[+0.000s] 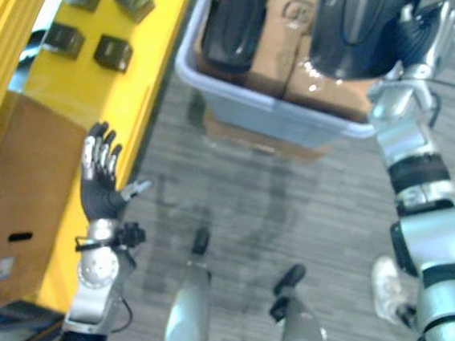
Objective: Walk over and take plastic housings, then place them on the shelf
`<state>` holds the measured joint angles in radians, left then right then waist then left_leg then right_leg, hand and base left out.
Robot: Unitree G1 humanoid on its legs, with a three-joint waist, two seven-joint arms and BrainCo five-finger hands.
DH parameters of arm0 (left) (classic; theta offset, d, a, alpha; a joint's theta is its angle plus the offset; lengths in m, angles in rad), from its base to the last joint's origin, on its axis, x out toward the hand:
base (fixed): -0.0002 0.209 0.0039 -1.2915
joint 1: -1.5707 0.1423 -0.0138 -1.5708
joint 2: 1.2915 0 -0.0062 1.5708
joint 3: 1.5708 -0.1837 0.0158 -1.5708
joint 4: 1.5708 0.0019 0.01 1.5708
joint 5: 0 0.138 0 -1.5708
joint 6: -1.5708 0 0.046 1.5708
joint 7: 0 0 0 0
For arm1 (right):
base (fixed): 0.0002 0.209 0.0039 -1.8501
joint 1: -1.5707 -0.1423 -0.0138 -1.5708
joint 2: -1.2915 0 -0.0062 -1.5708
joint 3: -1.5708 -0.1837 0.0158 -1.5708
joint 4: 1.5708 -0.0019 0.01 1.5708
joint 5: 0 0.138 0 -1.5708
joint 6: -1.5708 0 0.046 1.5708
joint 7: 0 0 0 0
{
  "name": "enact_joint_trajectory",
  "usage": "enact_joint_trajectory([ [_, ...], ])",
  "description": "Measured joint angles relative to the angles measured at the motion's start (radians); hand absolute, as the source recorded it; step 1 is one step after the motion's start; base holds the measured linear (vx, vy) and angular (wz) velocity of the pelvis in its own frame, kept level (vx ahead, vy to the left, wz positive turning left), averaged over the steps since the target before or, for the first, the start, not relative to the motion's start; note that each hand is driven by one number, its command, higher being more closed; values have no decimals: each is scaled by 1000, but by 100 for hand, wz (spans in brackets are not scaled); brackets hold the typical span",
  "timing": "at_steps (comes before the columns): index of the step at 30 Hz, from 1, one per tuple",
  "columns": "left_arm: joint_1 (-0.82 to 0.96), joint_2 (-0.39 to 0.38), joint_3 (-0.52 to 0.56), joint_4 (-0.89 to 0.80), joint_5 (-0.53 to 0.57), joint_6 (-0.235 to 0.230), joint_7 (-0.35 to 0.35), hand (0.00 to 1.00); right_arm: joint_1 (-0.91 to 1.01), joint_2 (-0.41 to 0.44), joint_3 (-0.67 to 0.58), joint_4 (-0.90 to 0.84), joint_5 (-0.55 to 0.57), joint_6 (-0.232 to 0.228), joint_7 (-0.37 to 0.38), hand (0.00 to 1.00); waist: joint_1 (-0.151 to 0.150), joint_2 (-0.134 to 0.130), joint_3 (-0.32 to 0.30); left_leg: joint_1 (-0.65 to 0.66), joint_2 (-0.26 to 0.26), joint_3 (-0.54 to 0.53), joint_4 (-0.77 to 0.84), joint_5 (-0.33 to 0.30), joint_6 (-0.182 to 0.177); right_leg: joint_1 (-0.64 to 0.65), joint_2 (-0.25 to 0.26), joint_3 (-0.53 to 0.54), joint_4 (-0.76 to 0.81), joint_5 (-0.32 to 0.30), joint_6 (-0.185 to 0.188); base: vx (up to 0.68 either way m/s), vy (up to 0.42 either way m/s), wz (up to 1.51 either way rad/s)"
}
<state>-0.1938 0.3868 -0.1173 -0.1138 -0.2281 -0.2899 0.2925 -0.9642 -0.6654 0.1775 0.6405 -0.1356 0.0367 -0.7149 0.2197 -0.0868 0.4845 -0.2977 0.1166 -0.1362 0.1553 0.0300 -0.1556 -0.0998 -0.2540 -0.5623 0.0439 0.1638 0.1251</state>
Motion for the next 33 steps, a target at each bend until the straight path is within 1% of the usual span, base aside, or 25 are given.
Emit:
enact_joint_trajectory([
  [1,-20,-2,2,14,0,27,-13,0,21,9,0,-37,-17,-15,1,100,-4,-18,-11,21,6,17,-23,9,-3,1,3,17,-6,-1,-2,-28,-44,-30],
  [2,-28,-2,2,22,0,42,-20,0,30,15,0,-54,-28,-24,1,100,-11,-25,-16,28,8,22,-30,13,-4,2,6,20,-8,-2,-3,-45,-57,-27],
  [3,-52,-2,-2,45,-11,72,-44,0,56,25,-4,-99,-43,-41,2,100,-20,-35,-23,46,14,30,-50,21,-6,10,11,24,-15,-4,-5,-60,-58,-19],
  [4,-81,-2,-13,87,-19,103,-71,0,88,34,-9,-146,-50,-57,6,100,-24,-47,-32,66,17,40,-70,28,-8,17,15,32,-20,-14,-16,-58,-64,-20],
  [5,-90,-2,-17,104,-37,120,-81,0,102,43,-11,-166,-61,-64,11,100,-27,-50,-38,76,22,46,-83,33,-10,17,19,40,-21,-14,-17,-53,-69,-23],
  [6,-108,-2,-23,144,-57,144,-97,0,126,61,-14,-204,-80,-79,18,100,-36,-60,-47,95,33,58,-103,42,-14,19,26,47,-21,-16,-20,-48,-71,-21],
  [7,-128,-2,-34,192,-105,179,-121,0,149,78,-15,-232,-97,-99,26,100,-43,-67,-56,110,40,64,-123,52,-16,23,33,50,-22,-18,-21,-50,-66,-17],
  [8,-141,-3,-45,220,-125,196,-127,0,162,84,-17,-247,-109,-106,31,100,-47,-70,-59,118,42,66,-131,56,-16,25,34,51,-22,-19,-21,-55,-57,-11],
  [9,-160,-5,-68,277,-145,227,-148,0,186,96,-16,-267,-126,-119,44,100,-53,-75,-70,132,45,71,-150,66,-17,28,37,55,-22,-20,-23,-53,-41,-7],
  [10,-167,-6,-83,308,-168,248,-162,0,200,109,-16,-281,-138,-127,55,100,-60,-79,-79,140,46,74,-160,71,-16,29,37,57,-22,-20,-23,-55,-37,-10],
  [11,-168,-8,-97,340,-181,263,-181,0,210,130,-15,-288,-157,-137,68,100,-68,-85,-90,147,47,82,-166,72,-15,29,37,66,-22,-20,-23,-43,-20,-15],
  [12,-170,-12,-103,353,-206,280,-194,0,217,143,-15,-293,-171,-143,78,100,-67,-89,-93,156,47,91,-168,72,-15,30,37,73,-22,-20,-22,-34,-10,-14],
  [13,-173,-22,-105,370,-209,290,-202,0,227,154,-14,-303,-186,-145,86,100,-69,-90,-99,157,46,91,-168,72,-15,31,36,74,-22,-19,-22,-28,-7,-9],
  [16,-184,-46,-113,418,-284,318,-235,0,246,166,20,-312,-220,-147,107,100,-69,-90,-120,158,46,91,-168,74,-17,32,36,74,-23,-19,-20,0,0,0],
  [17,-187,-48,-131,434,-309,322,-246,0,250,177,30,-314,-235,-147,113,100,-68,-90,-127,158,46,90,-168,74,-18,33,36,73,-23,-18,-20,0,0,0],
  [20,-195,-66,-145,469,-375,342,-315,0,259,203,56,-317,-247,-147,132,100,-67,-91,-140,159,45,88,-168,75,-18,37,36,72,-24,-17,-19,-4,-2,1],
  [21,-196,-80,-148,476,-403,345,-325,0,263,209,64,-318,-256,-147,132,100,-67,-91,-140,162,44,87,-168,75,-18,42,35,70,-25,-17,-19,-11,-4,5],
  [22,-198,-82,-152,483,-408,345,-333,0,267,213,68,-318,-263,-147,132,100,-68,-91,-140,166,44,86,-168,75,-18,47,35,69,-27,-17,-18,-16,-4,5],
  [25,-200,-94,-187,493,-480,343,-353,0,293,238,74,-320,-283,-149,144,100,-67,-91,-140,179,42,84,-170,73,-16,65,36,67,-37,-16,-17,-31,-6,4],
  [26,-201,-100,-192,493,-483,340,-353,0,297,239,83,-320,-285,-148,149,100,-68,-91,-140,179,42,84,-171,72,-14,64,36,67,-38,-17,-16,-43,-9,0],
  [28,-201,-114,-212,493,-514,312,-348,0,318,243,100,-320,-317,-149,151,100,-68,-91,-140,182,42,84,-184,76,-12,64,36,66,-39,-19,-12,-21,-6,1],
  [29,-201,-120,-212,493,-518,308,-343,0,323,247,104,-320,-323,-149,152,100,-68,-91,-140,182,42,84,-184,76,-12,64,36,66,-39,-19,-12,0,0,0],
  [31,-207,-123,-212,493,-519,282,-333,0,338,265,121,-318,-346,-149,156,100,-68,-91,-140,182,42,84,-185,80,-18,64,36,65,-39,-19,-12,0,0,0],
  [33,-223,-127,-212,493,-519,269,-323,0,348,277,130,-317,-352,-149,169,100,-68,-92,-140,181,42,83,-185,80,-18,64,36,64,-39,-19,-12,4,-4,2],
])
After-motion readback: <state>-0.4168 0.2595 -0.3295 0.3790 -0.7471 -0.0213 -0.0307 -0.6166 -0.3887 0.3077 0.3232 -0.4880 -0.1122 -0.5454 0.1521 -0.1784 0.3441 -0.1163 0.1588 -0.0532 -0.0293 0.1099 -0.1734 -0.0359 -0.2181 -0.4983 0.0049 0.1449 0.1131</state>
